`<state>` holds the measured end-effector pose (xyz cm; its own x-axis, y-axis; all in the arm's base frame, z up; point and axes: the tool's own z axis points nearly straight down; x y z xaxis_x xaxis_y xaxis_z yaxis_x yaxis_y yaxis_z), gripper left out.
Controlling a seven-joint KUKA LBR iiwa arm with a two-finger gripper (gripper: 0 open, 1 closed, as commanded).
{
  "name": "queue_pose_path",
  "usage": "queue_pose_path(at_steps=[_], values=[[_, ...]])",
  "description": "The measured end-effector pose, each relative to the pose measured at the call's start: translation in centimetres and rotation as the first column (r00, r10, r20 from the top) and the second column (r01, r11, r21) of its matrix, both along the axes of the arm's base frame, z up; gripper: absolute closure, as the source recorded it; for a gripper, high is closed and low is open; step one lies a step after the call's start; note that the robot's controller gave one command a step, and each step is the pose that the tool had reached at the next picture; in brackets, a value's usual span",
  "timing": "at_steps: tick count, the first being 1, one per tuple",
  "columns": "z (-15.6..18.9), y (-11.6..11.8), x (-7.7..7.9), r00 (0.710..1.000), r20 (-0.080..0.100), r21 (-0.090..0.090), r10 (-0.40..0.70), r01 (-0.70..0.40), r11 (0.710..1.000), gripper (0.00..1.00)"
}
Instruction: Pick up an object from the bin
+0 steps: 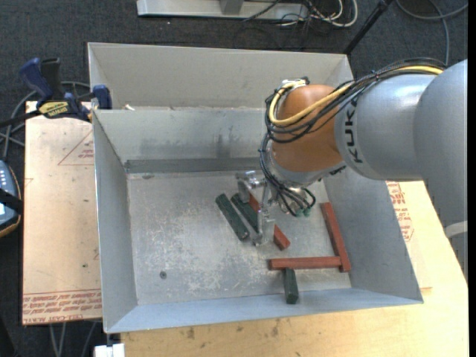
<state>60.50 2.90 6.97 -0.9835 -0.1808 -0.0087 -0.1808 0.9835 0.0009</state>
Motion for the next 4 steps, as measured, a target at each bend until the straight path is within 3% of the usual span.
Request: queue_pose_path(at_steps=[1,2,3,4], values=[[0.5,6.6,3.2,0.958,-0.001,-0.001,0.286,-0.286,0.958,0.00],[0.7,6.5,3.3,0.959,0.001,-0.001,0.283,-0.283,0.959,1.00],[0.5,6.5,3.2,0.959,-0.003,-0.001,0.284,-0.284,0.959,0.00],[7.0,2.6,-3.4,0.952,-0.006,-0.004,0.305,-0.305,0.952,0.00]])
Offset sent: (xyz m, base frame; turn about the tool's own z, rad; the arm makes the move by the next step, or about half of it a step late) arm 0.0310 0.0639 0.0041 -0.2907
